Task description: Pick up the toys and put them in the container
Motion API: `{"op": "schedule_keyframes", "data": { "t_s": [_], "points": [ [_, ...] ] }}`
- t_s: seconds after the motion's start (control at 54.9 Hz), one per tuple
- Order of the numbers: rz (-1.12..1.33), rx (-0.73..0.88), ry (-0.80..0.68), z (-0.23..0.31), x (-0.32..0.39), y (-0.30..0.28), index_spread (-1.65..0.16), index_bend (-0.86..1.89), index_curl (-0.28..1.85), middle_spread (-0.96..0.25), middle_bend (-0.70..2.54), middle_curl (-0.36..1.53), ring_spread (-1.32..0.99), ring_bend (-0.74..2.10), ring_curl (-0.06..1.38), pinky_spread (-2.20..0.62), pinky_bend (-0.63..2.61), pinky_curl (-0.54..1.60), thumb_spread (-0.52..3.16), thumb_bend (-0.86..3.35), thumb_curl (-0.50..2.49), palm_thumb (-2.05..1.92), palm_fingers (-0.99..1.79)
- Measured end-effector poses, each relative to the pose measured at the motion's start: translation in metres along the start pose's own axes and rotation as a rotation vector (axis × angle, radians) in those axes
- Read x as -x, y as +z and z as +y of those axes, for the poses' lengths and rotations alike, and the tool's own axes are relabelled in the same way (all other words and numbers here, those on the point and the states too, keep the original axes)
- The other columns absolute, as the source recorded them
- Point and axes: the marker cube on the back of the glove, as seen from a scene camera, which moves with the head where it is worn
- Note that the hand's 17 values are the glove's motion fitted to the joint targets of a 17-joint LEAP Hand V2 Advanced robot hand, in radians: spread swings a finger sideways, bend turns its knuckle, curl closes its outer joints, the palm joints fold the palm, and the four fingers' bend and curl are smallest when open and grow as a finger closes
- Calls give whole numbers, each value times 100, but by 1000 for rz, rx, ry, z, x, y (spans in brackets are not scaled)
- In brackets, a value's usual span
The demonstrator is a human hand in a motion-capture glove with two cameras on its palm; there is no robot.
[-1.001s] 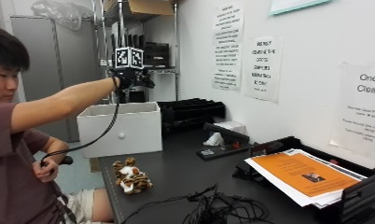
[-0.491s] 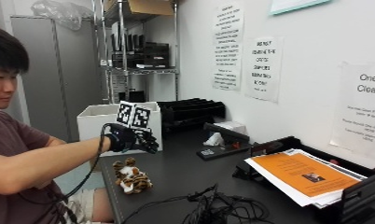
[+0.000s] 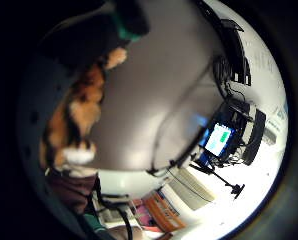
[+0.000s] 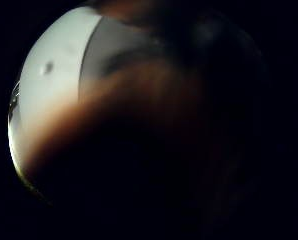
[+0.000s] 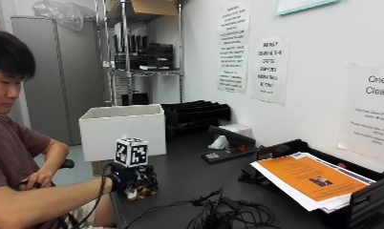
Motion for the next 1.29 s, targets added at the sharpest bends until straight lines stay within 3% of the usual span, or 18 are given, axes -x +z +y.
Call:
{"op": "schedule_keyframes", "data": {
  "t_s": [0.182, 0.309, 0.364, 0.51, 0.546, 0.564, 0.673, 0.946, 1.128, 1.292],
  "points": [
    [-21, -101, -47, -16, -5, 1, -26, 37, 22, -12, 23, 25, -11, 53, 40, 3, 72, 28, 116, -2, 34, 5, 43],
    [-116, -242, -27, -27, -11, 3, -25, 51, 28, -18, 52, 36, -24, 67, 46, -7, 58, 24, 124, 6, 37, 21, 85],
    [-126, -282, -2, -31, -12, 1, -25, 53, 31, -20, 60, 40, -28, 75, 49, -11, 56, 25, 124, 11, 41, 32, 91],
    [-160, -167, 3, -46, -12, -17, -27, 71, 41, -25, 78, 50, -37, 88, 57, -22, 59, 29, 105, 17, 53, 54, 112],
    [-194, -139, 4, -48, -14, -30, -27, 71, 42, -26, 79, 52, -39, 90, 58, -22, 60, 30, 103, 17, 55, 55, 103],
    [-210, -127, 6, -49, -15, -39, -27, 80, 46, -26, 83, 54, -39, 91, 59, -24, 63, 31, 99, 16, 56, 56, 116],
    [-233, -116, 30, -53, -24, -91, -27, 93, 55, -27, 94, 61, -41, 97, 63, -27, 68, 35, 89, 15, 63, 59, 114],
    [-47, -214, 86, -48, -24, -245, -25, 105, 73, -27, 106, 74, -43, 109, 70, -30, 81, 42, 74, 10, 75, 59, 102],
    [49, -227, 72, -49, 2, -288, -24, 106, 81, -26, 109, 80, -42, 113, 72, -31, 85, 44, 69, 7, 81, 59, 97],
    [86, -240, -28, -79, 75, -315, -23, 105, 88, -26, 111, 84, -42, 116, 72, -31, 89, 46, 67, 6, 87, 60, 94]
  ]
}}
